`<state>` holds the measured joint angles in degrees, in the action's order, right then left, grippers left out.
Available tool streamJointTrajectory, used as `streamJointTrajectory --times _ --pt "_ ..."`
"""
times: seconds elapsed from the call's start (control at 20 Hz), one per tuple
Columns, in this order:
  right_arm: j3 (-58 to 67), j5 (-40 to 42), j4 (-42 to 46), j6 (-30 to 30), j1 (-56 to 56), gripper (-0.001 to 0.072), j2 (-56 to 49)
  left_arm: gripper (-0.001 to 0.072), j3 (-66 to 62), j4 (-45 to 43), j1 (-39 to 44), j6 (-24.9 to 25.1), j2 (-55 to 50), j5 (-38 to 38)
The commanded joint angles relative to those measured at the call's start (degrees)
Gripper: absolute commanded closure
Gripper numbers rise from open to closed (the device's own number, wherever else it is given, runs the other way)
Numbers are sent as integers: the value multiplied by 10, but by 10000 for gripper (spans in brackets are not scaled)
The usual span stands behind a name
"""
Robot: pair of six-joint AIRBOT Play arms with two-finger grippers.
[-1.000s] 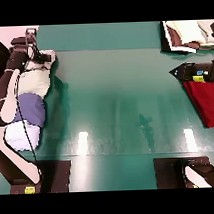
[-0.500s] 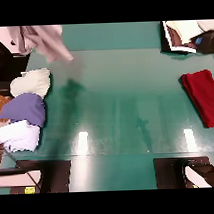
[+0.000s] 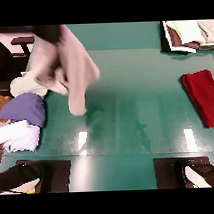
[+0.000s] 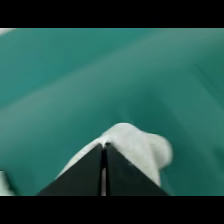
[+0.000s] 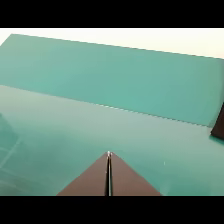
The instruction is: Fold the shirts.
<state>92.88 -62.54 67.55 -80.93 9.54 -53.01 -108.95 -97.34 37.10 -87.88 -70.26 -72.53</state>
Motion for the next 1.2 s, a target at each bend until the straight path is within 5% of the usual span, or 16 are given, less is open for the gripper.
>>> streamJointTrajectory --times 0.0,0.05,0.1,0.4,0.7,0.9,1.15 --pt "22 -29 0 0 0 702 0 684 70 130 114 -1 -33 13" --pt "26 -34 0 0 0 701 0 462 83 178 127 17 -48 35" --pt "30 -40 0 0 0 702 0 166 87 200 133 27 -61 54" --pt "39 -63 0 0 0 702 0 168 97 167 -7 -14 -66 35" --pt "39 -63 0 0 0 702 0 167 332 269 -183 -25 -68 109" --pt "39 -66 -1 0 0 702 0 167 476 395 -231 38 -99 178" --pt "37 -66 -4 0 0 701 0 168 491 487 -224 101 -160 192"
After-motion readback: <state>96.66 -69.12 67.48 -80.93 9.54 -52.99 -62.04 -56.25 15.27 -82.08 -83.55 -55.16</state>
